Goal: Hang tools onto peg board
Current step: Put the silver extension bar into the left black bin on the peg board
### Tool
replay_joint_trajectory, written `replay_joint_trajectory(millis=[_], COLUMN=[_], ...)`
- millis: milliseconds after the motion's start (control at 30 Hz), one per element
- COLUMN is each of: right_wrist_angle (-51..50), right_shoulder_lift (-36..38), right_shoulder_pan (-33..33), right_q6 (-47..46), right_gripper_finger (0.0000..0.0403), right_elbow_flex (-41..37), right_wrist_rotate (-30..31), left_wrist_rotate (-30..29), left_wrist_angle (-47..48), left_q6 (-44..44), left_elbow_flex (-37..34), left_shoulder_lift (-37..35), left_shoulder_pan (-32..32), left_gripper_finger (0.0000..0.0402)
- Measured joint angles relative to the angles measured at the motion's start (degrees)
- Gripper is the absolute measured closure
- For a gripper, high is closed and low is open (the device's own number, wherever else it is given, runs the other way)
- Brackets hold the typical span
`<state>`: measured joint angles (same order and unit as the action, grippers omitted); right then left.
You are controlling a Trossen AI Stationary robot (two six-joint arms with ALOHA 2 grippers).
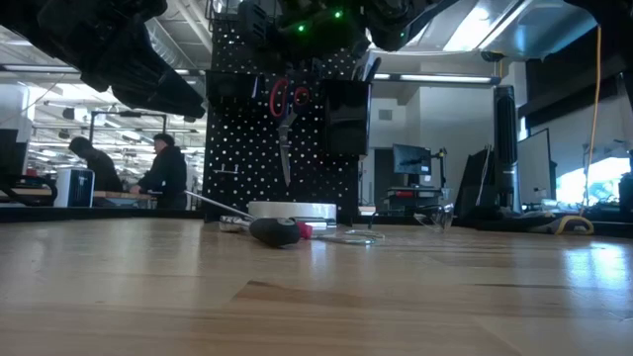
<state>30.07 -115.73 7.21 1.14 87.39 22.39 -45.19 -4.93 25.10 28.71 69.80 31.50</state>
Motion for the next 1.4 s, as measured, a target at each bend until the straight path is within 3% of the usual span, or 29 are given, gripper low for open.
replay_joint_trajectory(millis=[200,367,600,767,967,1400], right_wrist_angle=[-9.2,-24.9,-48.8,-55.5,-53.4,-20.0], right_shoulder_lift=[6.0,12.8,22.7,25.4,25.6,25.6], right_shoulder_pan=[-4.2,-9.1,-16.3,-21.2,-25.4,-26.0], right_q6=[5.4,6.8,4.5,0.9,-0.9,-10.4], right_gripper_finger=[0.0198,0.02,0.02,0.02,0.0201,0.0201], right_elbow_flex=[0.0,0.0,-0.1,-4.1,-13.2,-37.3], right_wrist_rotate=[0.4,-4.5,-4.1,-7.3,-7.0,-8.6], left_wrist_rotate=[0.0,0.0,0.0,0.0,0.0,0.0], left_wrist_angle=[0.0,0.0,0.0,-0.2,-0.2,0.2], left_q6=[-0.3,0.2,2.2,4.5,5.5,6.0], left_elbow_flex=[0.0,0.0,0.0,0.0,0.0,0.0], left_shoulder_lift=[0.0,0.0,0.0,0.0,0.0,0.2], left_shoulder_pan=[0.1,0.1,0.1,0.1,0.1,0.1], left_gripper_finger=[0.0196,0.0196,0.0196,0.0196,0.0196,0.0196])
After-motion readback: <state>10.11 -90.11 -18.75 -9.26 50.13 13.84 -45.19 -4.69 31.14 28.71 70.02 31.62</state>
